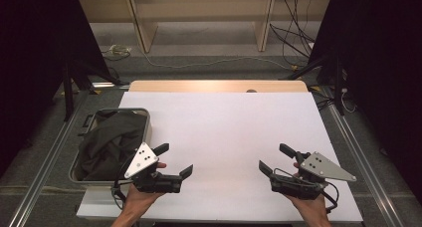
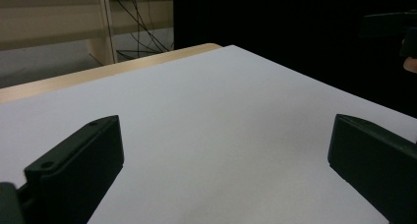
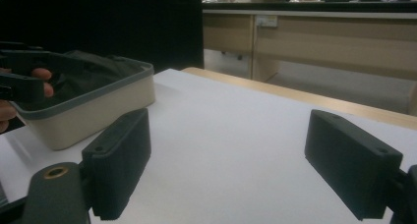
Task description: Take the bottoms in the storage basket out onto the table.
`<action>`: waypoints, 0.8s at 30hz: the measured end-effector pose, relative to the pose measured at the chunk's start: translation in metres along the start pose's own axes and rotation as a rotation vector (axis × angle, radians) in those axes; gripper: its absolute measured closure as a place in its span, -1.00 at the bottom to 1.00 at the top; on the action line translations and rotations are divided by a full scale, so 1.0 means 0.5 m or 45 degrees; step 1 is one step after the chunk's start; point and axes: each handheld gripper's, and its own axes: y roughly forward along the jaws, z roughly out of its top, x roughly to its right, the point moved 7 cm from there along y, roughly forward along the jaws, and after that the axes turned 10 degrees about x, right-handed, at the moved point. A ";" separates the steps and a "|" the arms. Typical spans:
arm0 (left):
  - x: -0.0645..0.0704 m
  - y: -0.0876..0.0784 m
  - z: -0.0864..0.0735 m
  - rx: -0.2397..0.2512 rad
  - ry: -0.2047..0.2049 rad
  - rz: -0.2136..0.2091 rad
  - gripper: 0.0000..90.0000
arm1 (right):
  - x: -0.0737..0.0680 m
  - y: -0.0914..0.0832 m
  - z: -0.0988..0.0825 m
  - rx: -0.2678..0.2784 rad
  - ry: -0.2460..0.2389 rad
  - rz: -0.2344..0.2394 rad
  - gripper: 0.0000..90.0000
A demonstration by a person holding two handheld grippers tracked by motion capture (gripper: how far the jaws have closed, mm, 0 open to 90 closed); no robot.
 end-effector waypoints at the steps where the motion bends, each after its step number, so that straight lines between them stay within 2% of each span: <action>1: -0.002 0.000 0.000 0.003 -0.005 0.006 -1.00 | 0.001 0.000 0.001 0.000 0.005 -0.013 -0.64; 3: -0.007 0.000 -0.001 -0.001 -0.015 0.012 -1.00 | 0.004 0.000 0.002 0.005 0.012 -0.025 -0.66; 8: -0.014 0.001 0.001 -0.004 -0.002 0.032 -1.00 | 0.005 -0.001 0.003 0.007 0.017 -0.027 -0.66; 12: -0.023 -0.001 0.006 -0.002 0.009 0.054 -1.00 | 0.004 -0.001 0.003 0.003 0.008 -0.011 -0.67; 13: -0.028 -0.002 0.009 0.000 -0.007 0.065 -1.00 | 0.002 0.000 0.002 -0.002 0.002 -0.005 -0.67; 16: -0.034 -0.004 0.014 -0.002 -0.008 0.075 -1.00 | -0.001 0.001 0.001 -0.009 -0.009 0.002 -0.67; 20: -0.040 -0.002 0.018 -0.021 -0.001 0.096 -1.00 | -0.003 0.002 0.001 -0.008 -0.012 0.007 -0.67; 23: -0.051 0.003 0.024 -0.032 -0.016 0.139 -1.00 | -0.004 0.002 -0.001 -0.016 -0.017 0.012 -0.67; 24: -0.062 0.005 0.027 -0.039 -0.016 0.180 -1.00 | -0.004 0.002 -0.001 -0.018 -0.017 0.012 -0.68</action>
